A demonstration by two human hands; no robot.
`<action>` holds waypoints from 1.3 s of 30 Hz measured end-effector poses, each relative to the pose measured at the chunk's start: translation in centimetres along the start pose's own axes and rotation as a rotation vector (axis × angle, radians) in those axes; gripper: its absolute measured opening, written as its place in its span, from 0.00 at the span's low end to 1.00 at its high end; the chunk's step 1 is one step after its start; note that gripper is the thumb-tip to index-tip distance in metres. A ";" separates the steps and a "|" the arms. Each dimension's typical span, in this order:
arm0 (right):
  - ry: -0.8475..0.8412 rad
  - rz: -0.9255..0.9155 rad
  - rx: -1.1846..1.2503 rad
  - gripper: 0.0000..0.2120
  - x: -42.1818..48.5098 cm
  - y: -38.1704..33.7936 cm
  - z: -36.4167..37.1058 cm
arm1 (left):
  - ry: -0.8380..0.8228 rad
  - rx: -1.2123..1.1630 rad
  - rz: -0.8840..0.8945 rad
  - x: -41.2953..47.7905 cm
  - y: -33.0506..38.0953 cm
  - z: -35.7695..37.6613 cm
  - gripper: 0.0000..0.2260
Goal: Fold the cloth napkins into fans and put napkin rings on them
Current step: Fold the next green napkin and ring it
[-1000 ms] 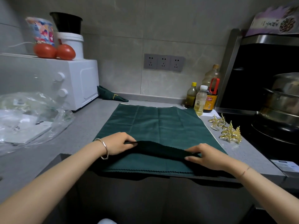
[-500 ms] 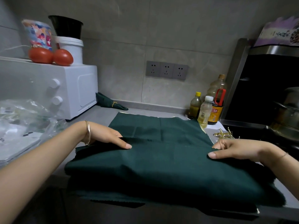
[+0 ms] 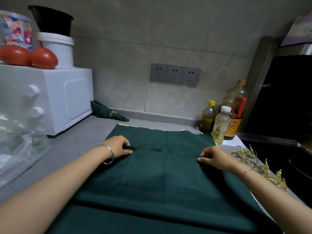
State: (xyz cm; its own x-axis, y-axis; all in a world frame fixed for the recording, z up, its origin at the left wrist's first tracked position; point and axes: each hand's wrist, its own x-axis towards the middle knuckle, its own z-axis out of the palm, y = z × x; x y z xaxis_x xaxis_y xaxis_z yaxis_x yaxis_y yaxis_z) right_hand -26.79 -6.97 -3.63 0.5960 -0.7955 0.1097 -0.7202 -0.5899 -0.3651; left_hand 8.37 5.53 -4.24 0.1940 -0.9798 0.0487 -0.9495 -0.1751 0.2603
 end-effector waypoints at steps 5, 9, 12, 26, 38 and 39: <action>0.068 0.063 0.000 0.12 2.1 2.0 1.9 | 0.050 0.111 0.003 2.7 0.3 1.4 0.10; 0.098 0.073 -0.008 0.11 3.0 2.5 2.6 | 0.095 0.142 -0.004 4.1 0.0 1.7 0.10; 0.110 0.086 -0.038 0.11 3.4 2.7 2.9 | 0.119 0.151 -0.012 4.6 -0.1 1.9 0.09; 0.212 -0.126 -0.042 0.13 -4.2 -3.8 2.8 | 0.157 0.081 0.331 -2.7 4.1 2.5 0.22; 0.111 -0.399 -0.203 0.22 -14.2 -6.9 6.1 | -0.008 0.328 0.543 -12.8 6.4 4.2 0.39; 0.140 -0.415 -0.229 0.21 -14.1 -6.7 6.2 | 0.032 0.355 0.535 -12.7 6.2 4.6 0.36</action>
State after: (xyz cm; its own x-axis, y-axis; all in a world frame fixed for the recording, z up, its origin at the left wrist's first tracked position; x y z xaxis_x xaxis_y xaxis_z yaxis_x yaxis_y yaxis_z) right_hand -28.11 9.05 -8.46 0.8069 -0.4887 0.3320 -0.5011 -0.8637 -0.0536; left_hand -1.13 16.40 -7.63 -0.3271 -0.9381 0.1139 -0.9398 0.3103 -0.1432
